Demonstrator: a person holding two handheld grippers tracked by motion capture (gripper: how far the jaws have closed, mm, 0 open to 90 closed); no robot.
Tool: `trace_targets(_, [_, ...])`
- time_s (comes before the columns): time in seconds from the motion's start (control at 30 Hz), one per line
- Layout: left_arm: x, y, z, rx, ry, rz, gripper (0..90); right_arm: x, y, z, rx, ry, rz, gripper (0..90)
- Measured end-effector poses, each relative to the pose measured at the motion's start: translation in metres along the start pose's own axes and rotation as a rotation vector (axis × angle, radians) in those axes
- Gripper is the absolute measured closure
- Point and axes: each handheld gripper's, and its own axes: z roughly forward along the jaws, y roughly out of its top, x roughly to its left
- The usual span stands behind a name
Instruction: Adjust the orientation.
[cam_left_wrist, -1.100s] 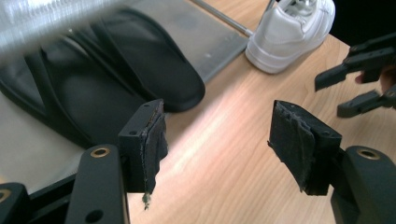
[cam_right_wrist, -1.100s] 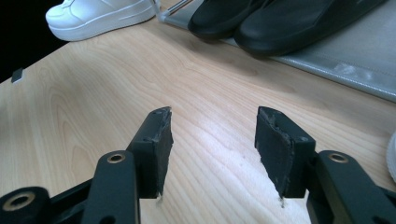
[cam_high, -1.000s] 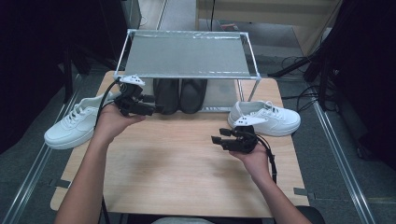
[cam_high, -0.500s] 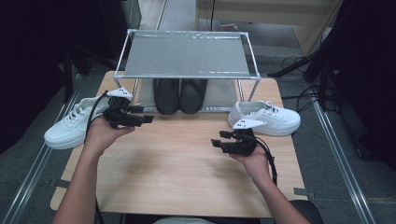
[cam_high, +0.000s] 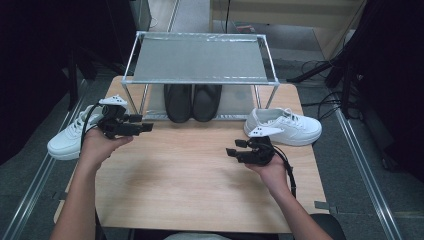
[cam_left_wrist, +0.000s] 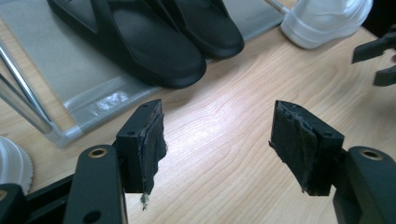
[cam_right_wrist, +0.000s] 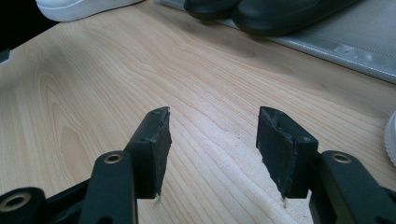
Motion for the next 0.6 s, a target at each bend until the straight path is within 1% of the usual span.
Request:
trace_targets(0.07, [0.002,-0.002,-0.003,-0.012,0.005,-0.001,35.1,0.000,0.000,0.001,0.003,-0.004,-0.002,45.5])
trace_targets(0.1, [0.004,-0.003,-0.005,-0.008,0.001,-0.012,35.1,0.000,0.000,0.001,0.003,-0.002,0.000,45.5])
trace_targets(0.13, [0.006,-0.005,-0.008,-0.005,0.008,-0.014,35.1,-0.001,0.001,0.001,0.002,-0.002,-0.001,45.5])
trace_targets(0.2, [0.010,-0.008,-0.011,-0.010,0.029,-0.017,35.2,-0.001,0.001,0.001,0.001,-0.003,-0.002,45.5])
trace_targets(0.23, [0.013,-0.010,-0.014,-0.008,0.045,-0.025,35.2,-0.001,0.001,0.001,0.001,-0.002,-0.002,45.5])
trace_targets(0.33, [0.023,-0.016,-0.023,-0.014,0.075,-0.045,35.2,-0.002,0.001,0.001,0.001,0.001,-0.002,45.5])
trace_targets(0.5, [0.037,-0.025,-0.036,-0.040,0.117,-0.086,35.5,-0.001,0.002,0.004,0.009,0.005,-0.006,45.4])
trace_targets(0.6, [0.045,-0.030,-0.041,-0.048,0.139,-0.096,35.8,-0.001,0.002,0.006,0.014,0.010,-0.010,45.4])
